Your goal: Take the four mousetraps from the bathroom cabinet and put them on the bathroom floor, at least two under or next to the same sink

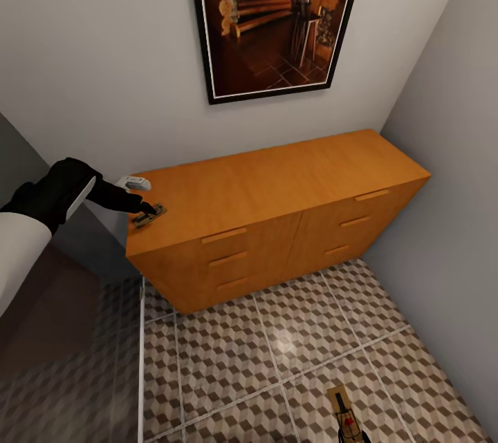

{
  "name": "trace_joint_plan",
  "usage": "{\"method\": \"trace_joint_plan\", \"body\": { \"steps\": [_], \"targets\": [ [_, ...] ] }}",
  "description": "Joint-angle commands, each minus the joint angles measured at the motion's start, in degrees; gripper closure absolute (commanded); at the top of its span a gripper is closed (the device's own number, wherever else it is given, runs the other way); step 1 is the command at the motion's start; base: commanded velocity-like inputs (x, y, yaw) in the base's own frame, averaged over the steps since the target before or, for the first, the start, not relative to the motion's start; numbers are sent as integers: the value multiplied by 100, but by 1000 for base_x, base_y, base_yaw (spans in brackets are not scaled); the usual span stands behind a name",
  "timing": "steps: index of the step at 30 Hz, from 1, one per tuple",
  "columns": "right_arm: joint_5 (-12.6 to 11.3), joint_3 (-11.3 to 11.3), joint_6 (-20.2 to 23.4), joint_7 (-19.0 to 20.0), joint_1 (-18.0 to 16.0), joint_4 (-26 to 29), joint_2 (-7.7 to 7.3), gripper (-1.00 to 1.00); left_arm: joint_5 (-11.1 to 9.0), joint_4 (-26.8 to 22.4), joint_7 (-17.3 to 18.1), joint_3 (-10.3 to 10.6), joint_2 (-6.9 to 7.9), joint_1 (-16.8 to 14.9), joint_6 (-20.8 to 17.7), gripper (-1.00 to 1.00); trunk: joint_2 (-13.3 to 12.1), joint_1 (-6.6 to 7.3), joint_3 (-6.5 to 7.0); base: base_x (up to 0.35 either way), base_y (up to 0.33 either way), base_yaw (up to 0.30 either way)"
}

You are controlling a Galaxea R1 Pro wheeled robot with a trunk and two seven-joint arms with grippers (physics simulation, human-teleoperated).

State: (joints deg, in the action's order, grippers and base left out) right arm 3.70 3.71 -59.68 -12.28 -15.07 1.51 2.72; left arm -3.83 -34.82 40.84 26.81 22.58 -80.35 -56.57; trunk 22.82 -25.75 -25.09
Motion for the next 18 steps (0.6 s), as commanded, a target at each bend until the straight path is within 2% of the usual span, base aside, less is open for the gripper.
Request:
{"method": "trace_joint_plan", "body": {
  "steps": [1, 18],
  "targets": [
    [26, 33, -9, -56, -5, -6, 1, 100, -38, -7, -6, 34, 9, -7, -30, -100, 10, -3, -9, 0, 0, 0],
    [26, 33, -17, -56, -5, -2, 1, 100, -38, 2, -6, 34, 9, -7, -30, -100, 10, -3, -9, 0, 0, 0]
  ]
}}
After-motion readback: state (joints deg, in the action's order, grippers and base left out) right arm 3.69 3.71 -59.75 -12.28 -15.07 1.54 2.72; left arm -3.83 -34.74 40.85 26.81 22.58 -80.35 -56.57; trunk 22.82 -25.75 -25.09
